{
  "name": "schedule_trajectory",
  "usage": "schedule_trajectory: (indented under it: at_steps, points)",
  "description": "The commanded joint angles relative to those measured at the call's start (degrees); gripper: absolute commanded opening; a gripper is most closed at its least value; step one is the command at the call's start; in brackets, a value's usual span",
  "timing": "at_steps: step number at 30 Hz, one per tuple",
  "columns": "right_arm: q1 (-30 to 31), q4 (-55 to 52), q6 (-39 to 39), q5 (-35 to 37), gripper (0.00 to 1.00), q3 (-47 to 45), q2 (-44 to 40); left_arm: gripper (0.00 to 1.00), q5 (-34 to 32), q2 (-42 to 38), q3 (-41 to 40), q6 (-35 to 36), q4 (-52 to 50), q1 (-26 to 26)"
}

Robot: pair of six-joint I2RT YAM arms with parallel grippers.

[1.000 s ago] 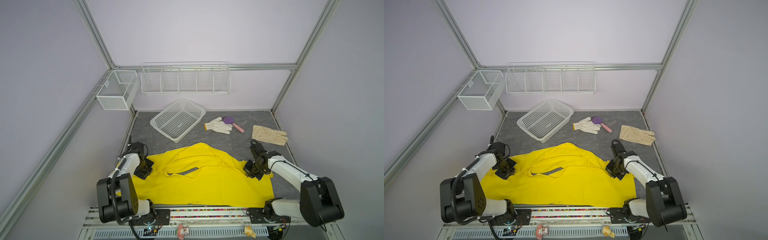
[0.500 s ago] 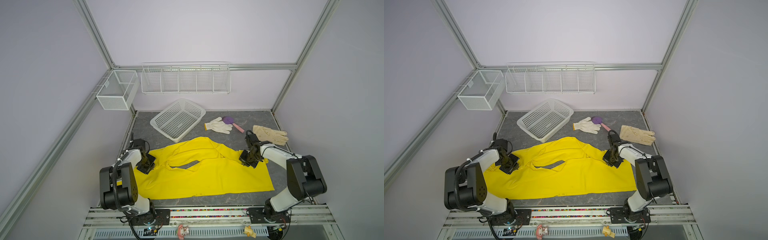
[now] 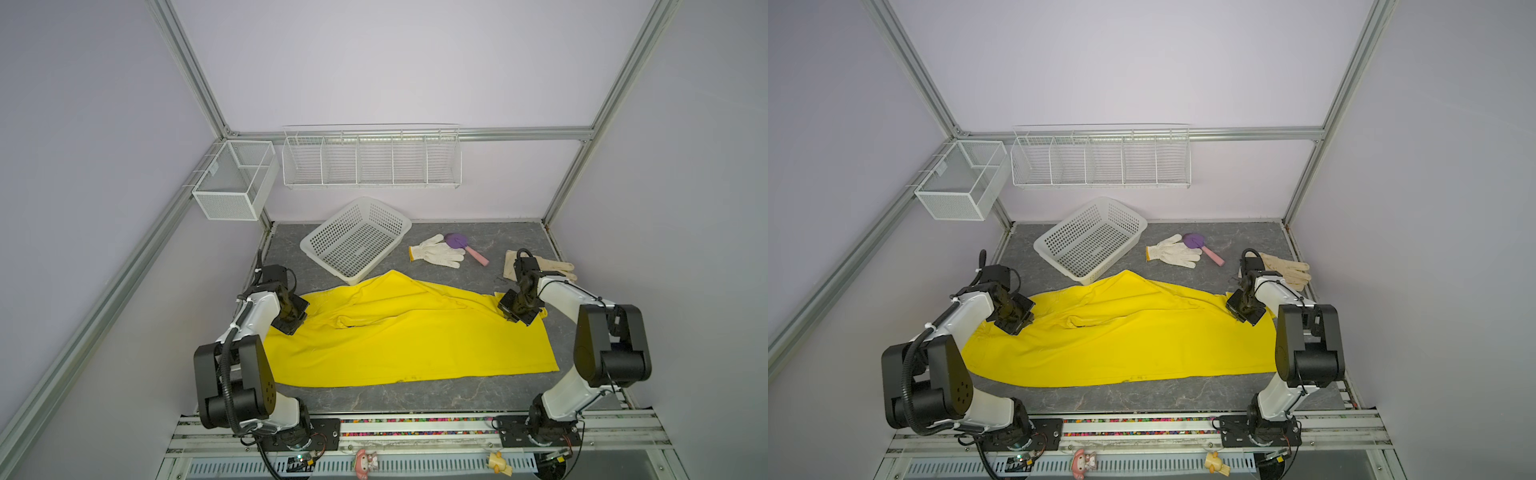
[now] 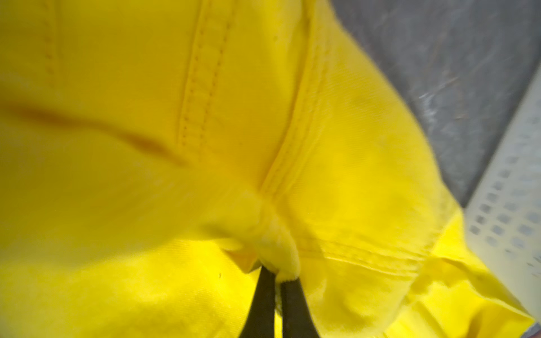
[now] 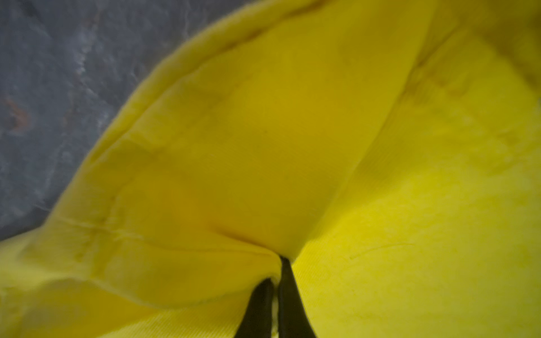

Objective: Fold and stack the trousers
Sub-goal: Fold the trousers at the center of the table.

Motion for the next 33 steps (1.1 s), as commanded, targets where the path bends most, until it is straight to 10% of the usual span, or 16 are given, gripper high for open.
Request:
schedule_trajectory:
  at_steps: [1,16,33]
  points:
    - [-0.5,-3.9,-2.0,1.2,0.06,5.9,-1.4,0.0,-5.2,-2.0,5.6,2.3,-5.4,0.1]
    - [-7.6,-10.2,-4.8,0.7,0.06,21.9,-3.8,0.0,-14.4,-5.8,20.7,8.8,-12.3,10.1]
    - [-8.7,-15.7,-5.2,-0.4,0.06,29.5,-5.1,0.0,-8.8,-4.8,27.9,10.9,-13.0,10.6]
